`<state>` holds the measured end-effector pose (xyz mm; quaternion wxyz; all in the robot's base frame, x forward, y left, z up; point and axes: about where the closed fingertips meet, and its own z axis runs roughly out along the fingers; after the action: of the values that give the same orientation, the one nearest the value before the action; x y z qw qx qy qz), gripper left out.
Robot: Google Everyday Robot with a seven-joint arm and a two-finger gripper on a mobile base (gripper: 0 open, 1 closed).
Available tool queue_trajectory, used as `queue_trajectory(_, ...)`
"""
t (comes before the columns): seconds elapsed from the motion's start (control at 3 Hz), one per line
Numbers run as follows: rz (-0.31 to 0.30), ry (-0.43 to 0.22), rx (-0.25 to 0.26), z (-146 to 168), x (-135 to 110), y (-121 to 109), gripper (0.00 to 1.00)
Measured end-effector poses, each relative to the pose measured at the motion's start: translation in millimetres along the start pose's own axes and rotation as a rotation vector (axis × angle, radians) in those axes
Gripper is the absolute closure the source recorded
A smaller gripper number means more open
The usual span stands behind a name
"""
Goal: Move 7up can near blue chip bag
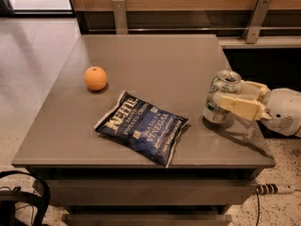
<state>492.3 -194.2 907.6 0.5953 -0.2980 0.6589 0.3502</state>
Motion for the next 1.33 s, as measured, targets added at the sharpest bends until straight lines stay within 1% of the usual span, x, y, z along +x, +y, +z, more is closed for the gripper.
queue_trajectory(0.33, 0.004, 0.016, 0.005, -5.6, 18.6, 20.3, 1.0)
queue_trajectory(0.67, -0.004, 0.025, 0.007, -8.0, 32.1, 29.8, 1.0)
queue_trajectory(1.0, -0.006, 0.026, 0.002, -5.6, 31.6, 31.5, 0.76)
queue_trajectory(1.33, -0.007, 0.027, -0.001, -4.2, 31.3, 32.5, 0.54)
